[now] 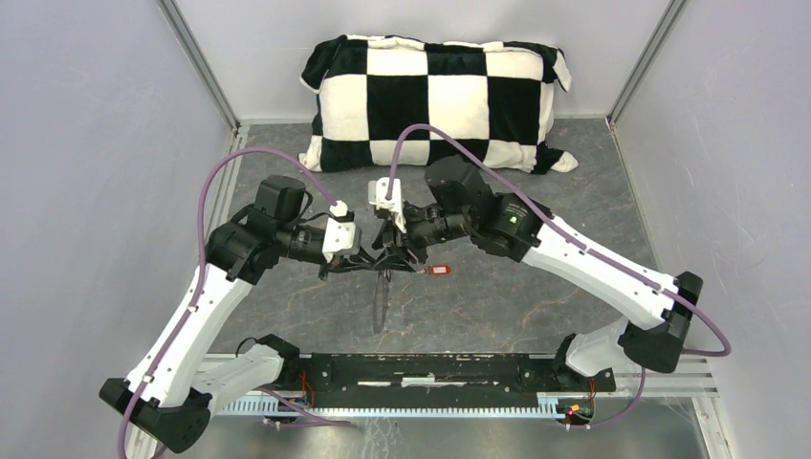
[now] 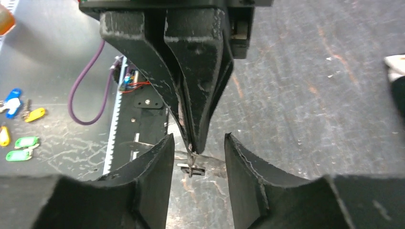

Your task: Put the keys on the keyring

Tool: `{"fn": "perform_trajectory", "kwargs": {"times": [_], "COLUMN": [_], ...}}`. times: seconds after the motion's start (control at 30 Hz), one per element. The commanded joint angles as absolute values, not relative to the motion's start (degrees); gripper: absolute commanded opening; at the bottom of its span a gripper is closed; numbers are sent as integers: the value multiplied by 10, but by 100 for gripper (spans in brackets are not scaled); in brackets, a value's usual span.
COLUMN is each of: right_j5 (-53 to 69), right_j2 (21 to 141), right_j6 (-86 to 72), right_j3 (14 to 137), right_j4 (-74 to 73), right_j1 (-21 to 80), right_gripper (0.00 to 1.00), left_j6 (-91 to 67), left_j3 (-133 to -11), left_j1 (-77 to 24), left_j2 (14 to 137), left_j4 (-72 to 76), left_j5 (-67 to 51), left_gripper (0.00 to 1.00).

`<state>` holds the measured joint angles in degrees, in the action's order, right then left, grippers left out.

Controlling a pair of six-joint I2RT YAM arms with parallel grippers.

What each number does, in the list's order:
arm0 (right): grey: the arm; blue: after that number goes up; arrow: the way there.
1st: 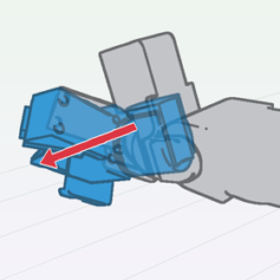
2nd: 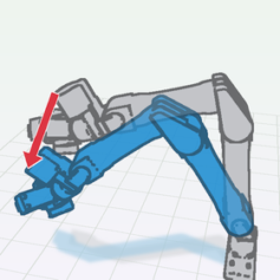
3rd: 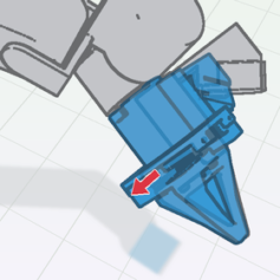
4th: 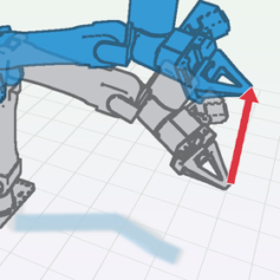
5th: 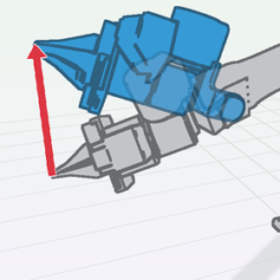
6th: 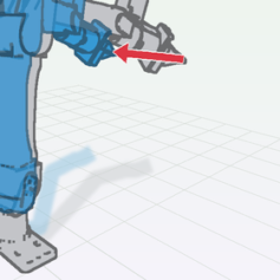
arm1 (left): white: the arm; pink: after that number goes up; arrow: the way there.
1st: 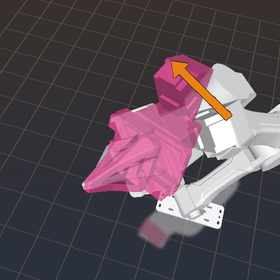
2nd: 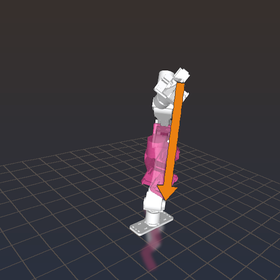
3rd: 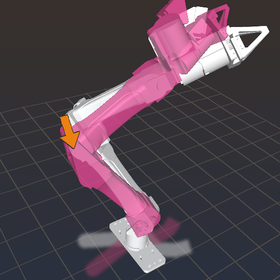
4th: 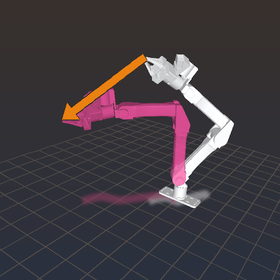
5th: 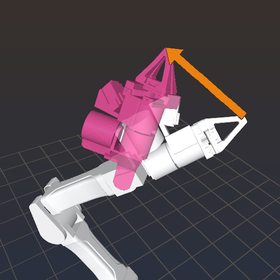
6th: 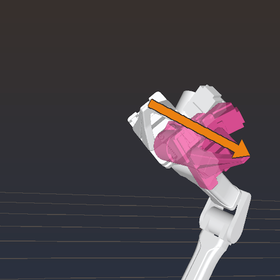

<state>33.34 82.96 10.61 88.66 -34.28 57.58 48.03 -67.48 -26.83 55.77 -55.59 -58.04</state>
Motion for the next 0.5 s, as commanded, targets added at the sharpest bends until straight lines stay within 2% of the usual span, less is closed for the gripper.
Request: {"fn": "perform_trajectory", "kwargs": {"times": [0.0, 0.2, 0.47], "right_j5": [280, 172, 191], "right_j2": [733, 585, 578], "right_j6": [61, 1, -24], "right_j3": [834, 660, 615], "right_j4": [-207, -12, 50], "right_j1": [554, 544, 546], "right_gripper": [51, 56, 64], "left_j6": [385, 94, 15], "left_j3": [-666, -562, -560], "left_j1": [-271, -271, -271], "left_j2": [532, 434, 437], "left_j4": [-450, -73, 19], "left_j5": [-601, -547, -518], "left_gripper": [2, 2, 2]}}
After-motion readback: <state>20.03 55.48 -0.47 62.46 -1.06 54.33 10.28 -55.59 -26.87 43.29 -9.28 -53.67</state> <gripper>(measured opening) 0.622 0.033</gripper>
